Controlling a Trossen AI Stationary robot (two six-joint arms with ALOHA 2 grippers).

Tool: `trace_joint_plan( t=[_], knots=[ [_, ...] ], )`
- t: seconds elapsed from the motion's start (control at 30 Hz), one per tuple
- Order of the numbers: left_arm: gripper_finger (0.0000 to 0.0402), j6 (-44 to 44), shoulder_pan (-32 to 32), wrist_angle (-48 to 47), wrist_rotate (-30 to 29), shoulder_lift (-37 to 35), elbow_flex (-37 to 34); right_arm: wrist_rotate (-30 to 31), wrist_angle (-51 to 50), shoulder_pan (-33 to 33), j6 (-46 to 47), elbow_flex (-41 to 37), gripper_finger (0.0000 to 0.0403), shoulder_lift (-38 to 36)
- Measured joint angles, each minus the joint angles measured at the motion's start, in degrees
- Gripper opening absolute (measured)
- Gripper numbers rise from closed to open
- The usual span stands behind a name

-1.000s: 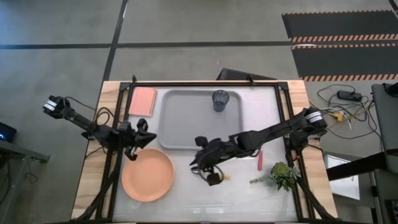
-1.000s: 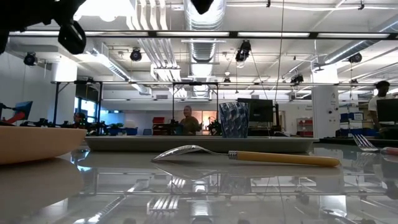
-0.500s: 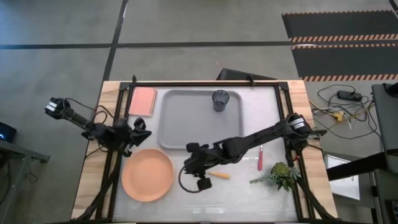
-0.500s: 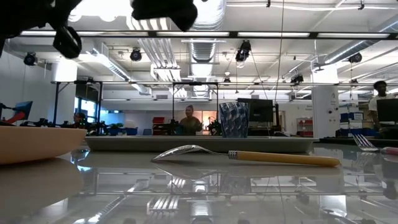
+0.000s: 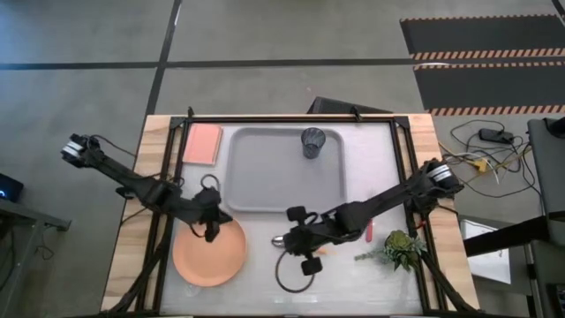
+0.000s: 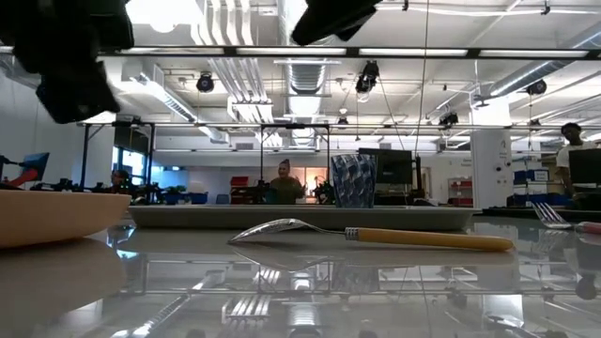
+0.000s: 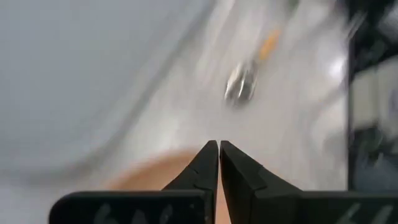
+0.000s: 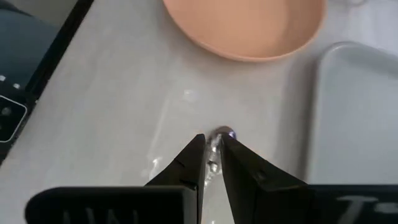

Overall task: Pick and place plate/cup/fork/spoon on tray
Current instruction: Put the orange plate on the gray tray

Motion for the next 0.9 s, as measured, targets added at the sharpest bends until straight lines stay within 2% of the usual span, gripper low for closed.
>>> trace_joint_plan(
  t=[0.1, 0.27, 0.47, 0.6, 0.73, 0.9],
  knots=[
    [0.0000, -3.94, -0.13, -2.11, 7.36, 3.88, 3.33, 3.32, 0.08, 0.97, 1.78, -3.17, 0.0038, -3.61],
    [0.0000, -15.09, -2.54, -1.75, 14.66, 10.75, 7.17, 7.24, 4.59, 2.64, 1.32, -9.90, 0.0038, -9.85],
    [0.0000, -28.59, -7.45, -1.46, 14.86, 20.64, 13.65, 7.17, 21.91, 2.99, -6.95, -21.49, 0.0038, -18.26],
    [0.0000, -36.22, -9.21, -0.64, 16.10, 27.42, 17.07, 7.20, 29.51, 2.25, -11.41, -27.62, 0.0038, -24.40],
    [0.0000, -40.62, -10.44, 0.17, 16.91, 31.57, 19.77, 7.20, 34.71, 1.86, -12.79, -32.55, 0.0038, -29.93],
    [0.0000, -43.43, -11.17, 0.03, 16.46, 34.19, 21.35, 7.16, 36.28, 1.86, -13.92, -36.94, 0.0038, -34.52]
  ],
)
